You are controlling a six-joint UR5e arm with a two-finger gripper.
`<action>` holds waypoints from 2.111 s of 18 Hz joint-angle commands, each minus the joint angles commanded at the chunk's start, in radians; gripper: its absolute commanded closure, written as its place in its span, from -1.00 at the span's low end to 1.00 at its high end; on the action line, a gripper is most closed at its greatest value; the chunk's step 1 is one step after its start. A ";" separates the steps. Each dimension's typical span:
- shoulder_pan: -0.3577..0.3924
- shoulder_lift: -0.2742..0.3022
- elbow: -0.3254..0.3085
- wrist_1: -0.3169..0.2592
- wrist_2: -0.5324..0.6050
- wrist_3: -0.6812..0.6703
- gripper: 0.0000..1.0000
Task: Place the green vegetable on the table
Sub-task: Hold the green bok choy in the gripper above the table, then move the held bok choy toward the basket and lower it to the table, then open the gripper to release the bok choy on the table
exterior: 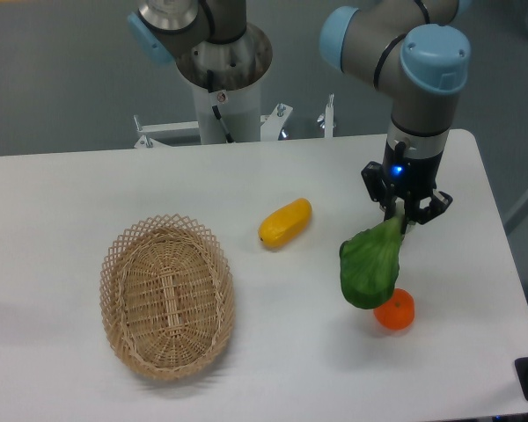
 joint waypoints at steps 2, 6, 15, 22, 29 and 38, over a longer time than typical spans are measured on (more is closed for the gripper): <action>-0.003 0.000 0.000 0.000 0.000 -0.002 0.31; -0.014 -0.015 0.000 0.008 0.002 -0.037 0.31; -0.126 -0.144 -0.002 0.265 0.008 -0.279 0.31; -0.184 -0.236 -0.027 0.325 0.014 -0.268 0.31; -0.210 -0.256 -0.077 0.325 0.037 -0.252 0.29; -0.215 -0.245 -0.054 0.322 0.051 -0.252 -1.00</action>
